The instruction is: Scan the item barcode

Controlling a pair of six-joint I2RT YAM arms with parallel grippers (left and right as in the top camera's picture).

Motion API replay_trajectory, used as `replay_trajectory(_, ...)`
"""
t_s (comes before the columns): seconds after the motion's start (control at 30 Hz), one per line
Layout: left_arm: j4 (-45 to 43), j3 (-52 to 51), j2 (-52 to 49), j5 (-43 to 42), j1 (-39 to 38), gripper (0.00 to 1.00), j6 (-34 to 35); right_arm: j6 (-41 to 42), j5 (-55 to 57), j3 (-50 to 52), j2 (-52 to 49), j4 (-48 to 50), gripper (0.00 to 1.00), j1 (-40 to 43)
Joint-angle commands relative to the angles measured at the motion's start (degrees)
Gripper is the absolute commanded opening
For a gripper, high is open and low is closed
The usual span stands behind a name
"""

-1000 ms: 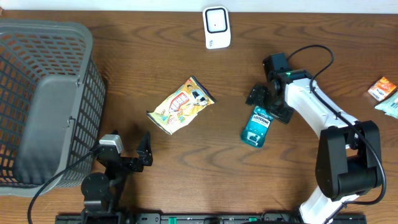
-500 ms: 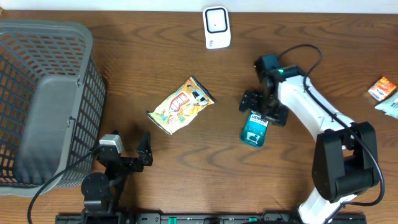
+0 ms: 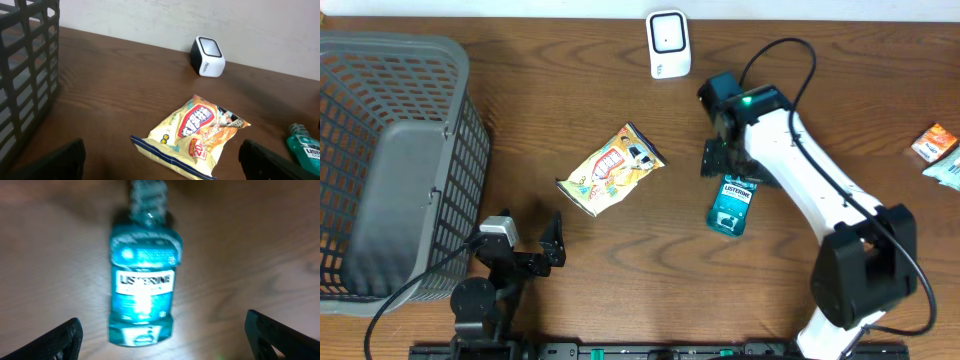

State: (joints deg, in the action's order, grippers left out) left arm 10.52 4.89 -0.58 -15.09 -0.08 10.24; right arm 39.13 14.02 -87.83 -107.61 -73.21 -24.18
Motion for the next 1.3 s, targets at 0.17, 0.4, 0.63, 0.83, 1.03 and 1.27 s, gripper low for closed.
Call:
replay_trajectory(0.17, 1.01, -1.18, 0.35, -0.72, -0.17, 0.98, -0.57, 4.9, 0.59, -0.7, -9.27, -0.59, 0.99, -3.69)
replay_trajectory(0.4, 1.01, -1.18, 0.35, -0.72, -0.17, 0.98, -0.55, 6.71, 0.9, -0.7, -12.76, 2.23, 0.99, -3.67)
replay_trajectory(0.63, 1.01, -1.18, 0.35, -0.72, -0.15, 0.98, -0.57, 6.75, 1.07, -0.68, -19.21, 0.74, 0.92, -3.67)
replay_trajectory(0.83, 1.01, -1.18, 0.35, -0.72, -0.17, 0.98, -0.57, 7.54, 0.66, -0.66, -24.55, -0.74, 0.63, -3.65)
replay_trajectory(1.03, 1.01, -1.18, 0.35, -0.7, -0.15, 0.98, -0.57, 7.52, 0.63, -0.59, -26.97, -0.72, 0.34, -3.56)
replay_trajectory(1.27, 1.01, -1.18, 0.35, -0.72, -0.15, 0.98, -0.57, 2.12, -6.1, -0.59, -27.04, 3.61, 0.2, -3.56)
